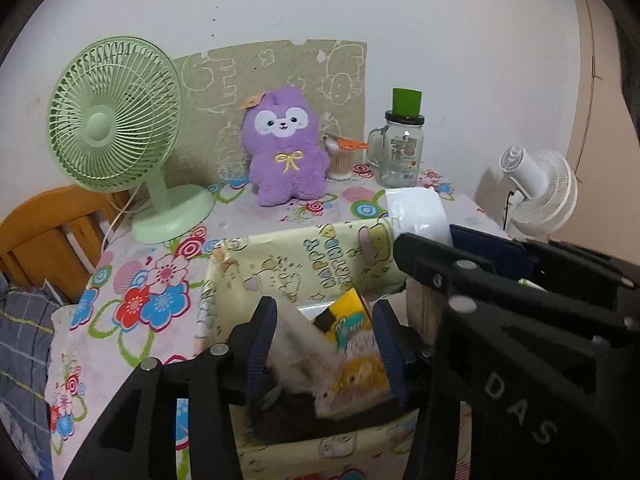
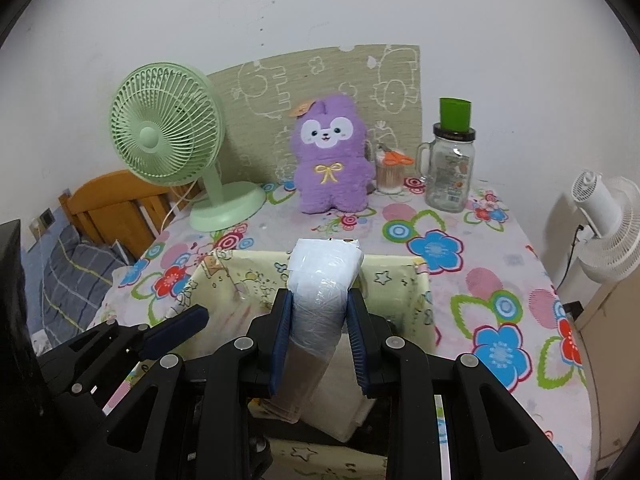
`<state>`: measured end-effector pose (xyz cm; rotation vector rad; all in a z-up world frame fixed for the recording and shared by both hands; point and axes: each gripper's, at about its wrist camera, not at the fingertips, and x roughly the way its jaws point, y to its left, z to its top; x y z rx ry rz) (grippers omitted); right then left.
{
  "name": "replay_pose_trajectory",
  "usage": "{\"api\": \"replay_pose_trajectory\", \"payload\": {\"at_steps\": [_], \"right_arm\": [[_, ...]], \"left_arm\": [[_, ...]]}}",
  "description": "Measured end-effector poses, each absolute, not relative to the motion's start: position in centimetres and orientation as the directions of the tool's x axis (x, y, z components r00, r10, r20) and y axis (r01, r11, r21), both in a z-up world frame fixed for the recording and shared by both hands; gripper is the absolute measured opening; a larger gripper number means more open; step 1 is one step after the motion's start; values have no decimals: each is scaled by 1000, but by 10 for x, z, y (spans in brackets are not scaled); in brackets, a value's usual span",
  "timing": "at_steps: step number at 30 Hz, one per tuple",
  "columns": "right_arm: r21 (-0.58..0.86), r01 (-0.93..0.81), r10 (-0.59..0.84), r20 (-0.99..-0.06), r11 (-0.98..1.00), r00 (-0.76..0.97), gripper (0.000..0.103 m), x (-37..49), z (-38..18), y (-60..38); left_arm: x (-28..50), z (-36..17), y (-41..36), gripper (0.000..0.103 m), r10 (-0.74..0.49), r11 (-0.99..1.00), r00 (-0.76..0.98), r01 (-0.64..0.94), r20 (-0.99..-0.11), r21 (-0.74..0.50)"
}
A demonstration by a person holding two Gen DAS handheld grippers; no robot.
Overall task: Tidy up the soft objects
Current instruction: 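Open the right tool to drop the white roll while the left tool releases the clear tube into the box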
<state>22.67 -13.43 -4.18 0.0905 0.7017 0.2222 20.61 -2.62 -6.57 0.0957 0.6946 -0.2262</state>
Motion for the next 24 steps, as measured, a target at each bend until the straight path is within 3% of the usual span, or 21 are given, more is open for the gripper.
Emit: {"api": "replay_pose_trajectory", "payload": {"at_steps": [9, 12, 14, 18, 24], "right_arm": [[162, -205, 261, -645, 965, 718, 30, 233, -51, -119], [164, -220, 273, -653, 962, 706, 31, 234, -54, -115], [159, -225, 273, -655, 961, 704, 35, 233, -56, -113], [157, -223, 271, -648, 962, 711, 61, 227, -57, -112], [131, -214, 247, -647, 968, 721, 72, 216, -55, -116]], "left_arm": [[199, -67, -17, 58, -161, 974, 748, 225, -644, 18], [198, -67, -15, 67, -153, 975, 747, 219, -647, 23], [196, -68, -15, 72, -147, 976, 750, 217, -645, 30], [192, -69, -14, 78, -154, 975, 746, 220, -648, 22], [186, -68, -10, 96, -112, 984, 754, 174, -648, 32]]}}
